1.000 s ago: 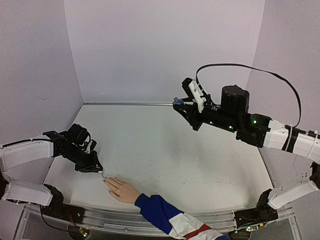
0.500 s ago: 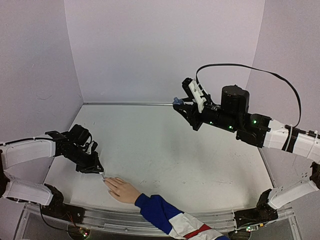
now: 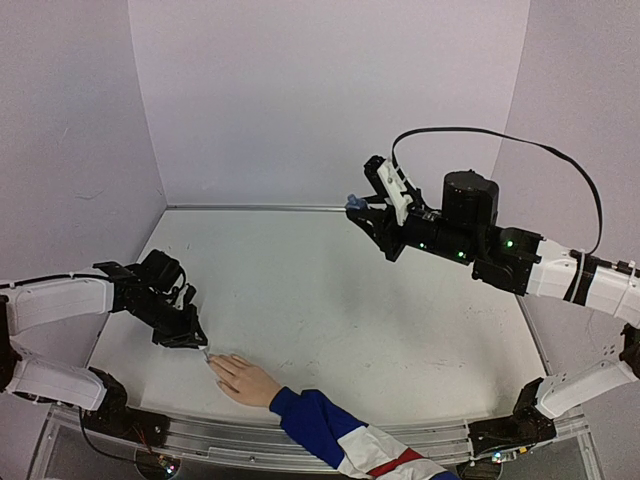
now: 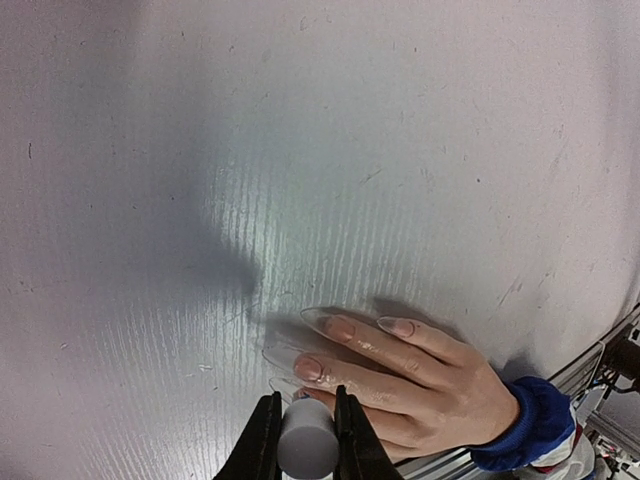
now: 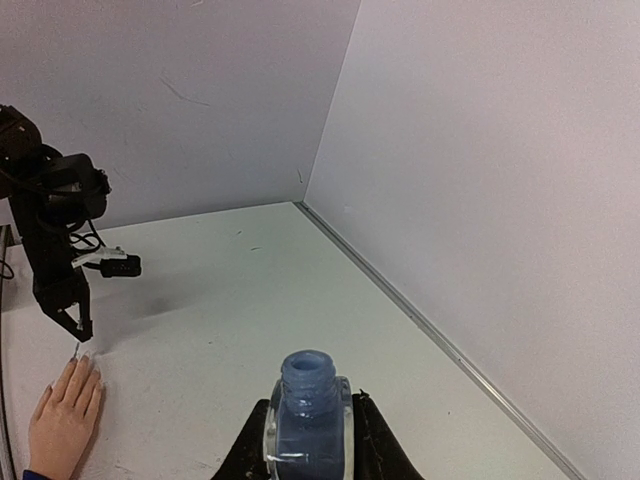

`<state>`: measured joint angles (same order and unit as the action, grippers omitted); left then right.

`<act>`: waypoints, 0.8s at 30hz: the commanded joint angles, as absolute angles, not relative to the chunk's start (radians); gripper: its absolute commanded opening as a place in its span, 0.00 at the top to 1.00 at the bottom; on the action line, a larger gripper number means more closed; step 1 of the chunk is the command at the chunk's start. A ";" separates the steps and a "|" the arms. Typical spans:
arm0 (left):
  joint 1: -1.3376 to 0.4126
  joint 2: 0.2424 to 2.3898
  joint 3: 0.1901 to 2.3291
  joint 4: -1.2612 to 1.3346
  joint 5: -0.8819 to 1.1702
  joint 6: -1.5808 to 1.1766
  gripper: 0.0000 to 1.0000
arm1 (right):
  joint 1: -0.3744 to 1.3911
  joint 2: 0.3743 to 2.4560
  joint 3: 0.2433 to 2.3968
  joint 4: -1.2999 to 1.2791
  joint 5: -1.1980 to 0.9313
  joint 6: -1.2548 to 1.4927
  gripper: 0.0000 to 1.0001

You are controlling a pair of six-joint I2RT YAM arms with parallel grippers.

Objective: Paint the nails

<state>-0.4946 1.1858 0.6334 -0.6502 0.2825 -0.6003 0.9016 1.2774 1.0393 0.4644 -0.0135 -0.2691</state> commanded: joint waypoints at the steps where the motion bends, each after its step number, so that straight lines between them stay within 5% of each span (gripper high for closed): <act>1: -0.489 1.196 0.658 -0.619 0.261 -0.594 1.00 | 0.896 1.266 1.046 0.539 -0.014 -0.272 1.00; 24: -0.489 1.243 0.654 -0.600 0.247 -0.584 1.00 | 0.896 1.266 1.045 0.538 -0.014 -0.272 1.00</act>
<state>-0.4942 1.2362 0.6334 -0.6258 0.2642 -0.5995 0.9016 1.2774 1.0389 0.4644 -0.0139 -0.2691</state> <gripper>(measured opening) 0.156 0.223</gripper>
